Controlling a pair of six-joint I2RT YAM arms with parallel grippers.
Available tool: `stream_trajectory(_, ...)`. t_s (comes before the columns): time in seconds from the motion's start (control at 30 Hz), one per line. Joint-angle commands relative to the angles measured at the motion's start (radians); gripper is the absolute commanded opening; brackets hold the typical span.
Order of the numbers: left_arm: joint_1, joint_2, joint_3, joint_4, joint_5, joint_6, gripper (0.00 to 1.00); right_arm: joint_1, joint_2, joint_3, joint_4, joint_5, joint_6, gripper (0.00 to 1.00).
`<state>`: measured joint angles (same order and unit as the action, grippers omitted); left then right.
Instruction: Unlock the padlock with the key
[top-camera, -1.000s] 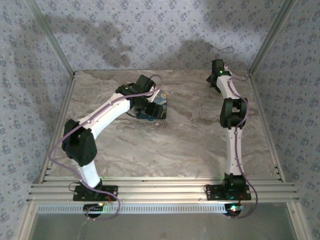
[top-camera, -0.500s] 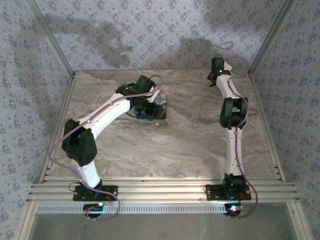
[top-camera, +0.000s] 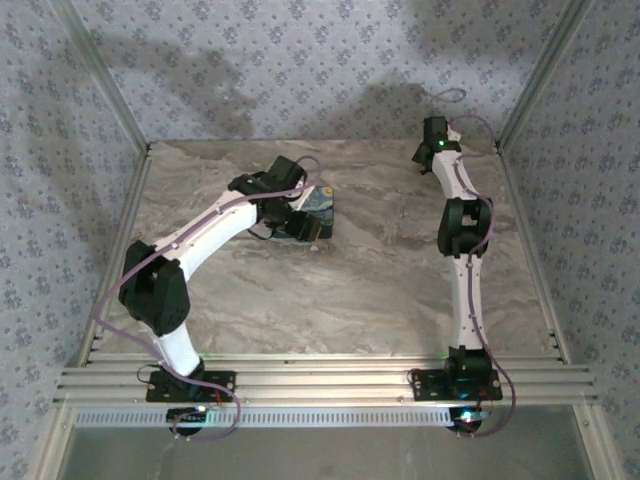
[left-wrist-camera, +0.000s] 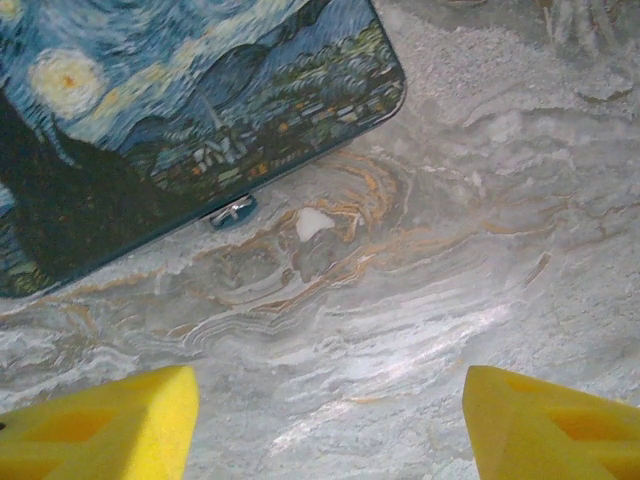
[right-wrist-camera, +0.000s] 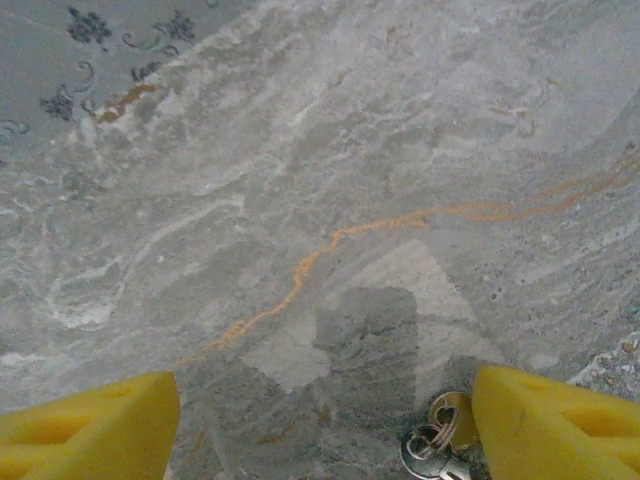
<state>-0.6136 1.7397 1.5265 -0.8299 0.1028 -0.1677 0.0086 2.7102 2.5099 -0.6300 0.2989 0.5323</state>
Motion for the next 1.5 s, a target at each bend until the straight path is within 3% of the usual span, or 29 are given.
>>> stream_trajectory(0.0,0.013,-0.064,-0.012,-0.024,-0.015,0.016,0.70,-0.007,0.026,0.037,-0.069,-0.039,0.047,0.78)
stream_trajectory(0.1,0.016,-0.078,-0.018,-0.030,-0.017,0.015,0.70,-0.017,0.038,0.038,-0.082,-0.081,0.088,0.76)
stream_trajectory(0.3,0.024,-0.120,-0.054,-0.018,-0.028,0.013,0.70,-0.016,0.023,0.006,-0.100,-0.093,0.115,0.62)
stream_trajectory(0.53,0.025,-0.133,-0.054,-0.015,-0.017,0.005,0.70,-0.006,-0.058,-0.142,-0.050,-0.090,0.104,0.33)
stream_trajectory(0.67,0.023,-0.154,-0.064,-0.006,-0.008,-0.004,0.70,0.006,-0.110,-0.232,-0.024,-0.074,0.104,0.27)
stream_trajectory(0.93,0.024,-0.199,-0.100,0.014,0.003,-0.024,0.70,0.035,-0.282,-0.513,0.081,-0.057,0.103,0.04)
stream_trajectory(1.07,0.021,-0.211,-0.102,0.018,0.010,-0.029,0.70,0.050,-0.373,-0.633,0.140,-0.075,0.057,0.00)
stream_trajectory(1.47,0.014,-0.237,-0.118,0.009,0.030,-0.073,0.71,0.158,-0.520,-0.826,0.189,-0.140,0.000,0.00)
